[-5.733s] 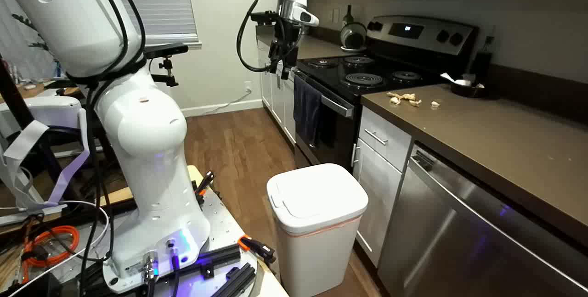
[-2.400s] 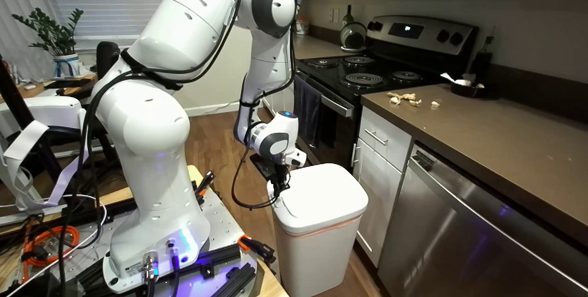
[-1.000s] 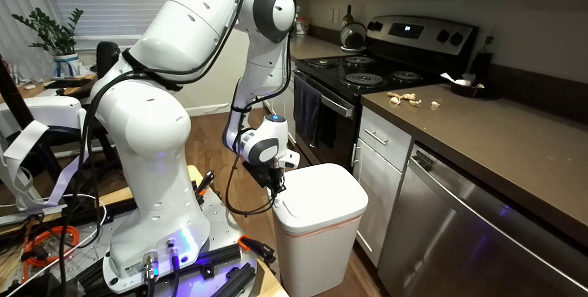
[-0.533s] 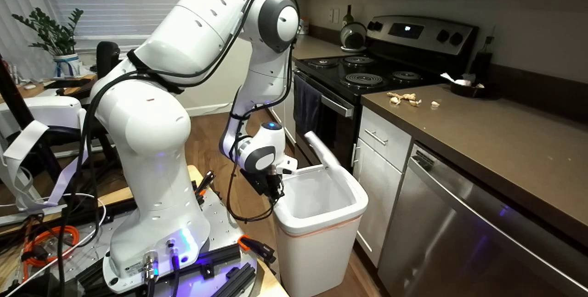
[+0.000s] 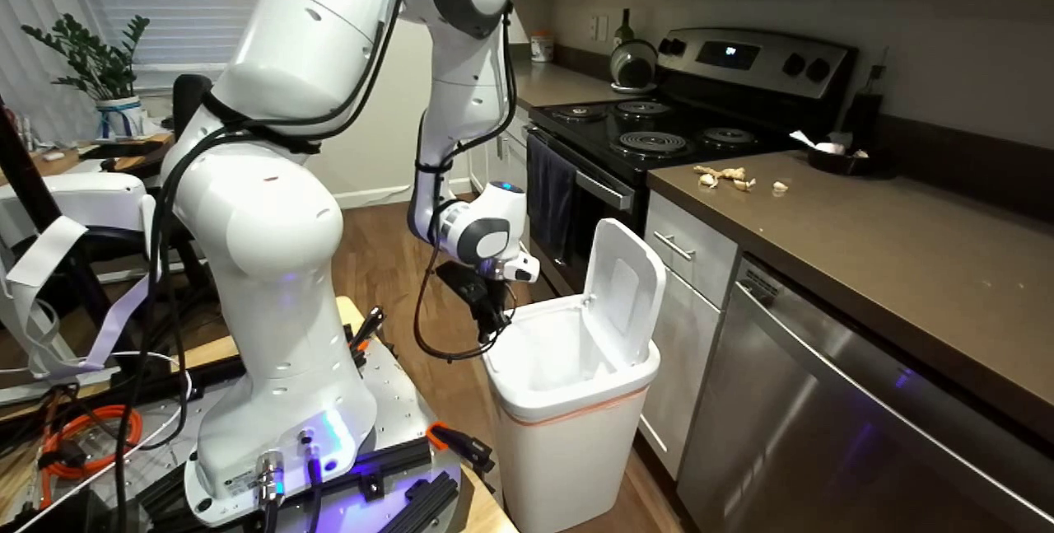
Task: Open the bin
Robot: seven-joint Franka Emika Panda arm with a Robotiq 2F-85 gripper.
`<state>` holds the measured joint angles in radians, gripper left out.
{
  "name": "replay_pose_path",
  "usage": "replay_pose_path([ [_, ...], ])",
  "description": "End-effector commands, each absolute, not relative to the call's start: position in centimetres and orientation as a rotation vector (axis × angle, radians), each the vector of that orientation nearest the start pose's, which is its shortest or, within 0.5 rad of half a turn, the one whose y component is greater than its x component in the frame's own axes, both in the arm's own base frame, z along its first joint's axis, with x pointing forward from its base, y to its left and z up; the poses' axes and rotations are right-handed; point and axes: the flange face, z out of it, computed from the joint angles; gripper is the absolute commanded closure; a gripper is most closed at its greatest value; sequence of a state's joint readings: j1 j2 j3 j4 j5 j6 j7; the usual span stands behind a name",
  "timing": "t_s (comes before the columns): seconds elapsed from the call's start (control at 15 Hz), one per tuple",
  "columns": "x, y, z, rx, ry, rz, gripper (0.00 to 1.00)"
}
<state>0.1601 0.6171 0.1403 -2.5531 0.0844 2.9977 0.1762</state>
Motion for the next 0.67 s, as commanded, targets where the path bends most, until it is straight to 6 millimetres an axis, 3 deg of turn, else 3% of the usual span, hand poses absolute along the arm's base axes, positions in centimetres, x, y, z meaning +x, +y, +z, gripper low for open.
replay_pose_path([
  [0.0,37.3,12.6,8.6,-3.107,-0.039,0.479,0.94],
  [0.33,40.2,12.2,15.0,-3.081,-0.020,0.695,0.91],
  [0.4,40.7,11.9,16.0,-3.080,-0.015,0.721,0.68],
  [0.6,41.7,11.1,18.2,-3.068,0.023,0.784,0.59],
])
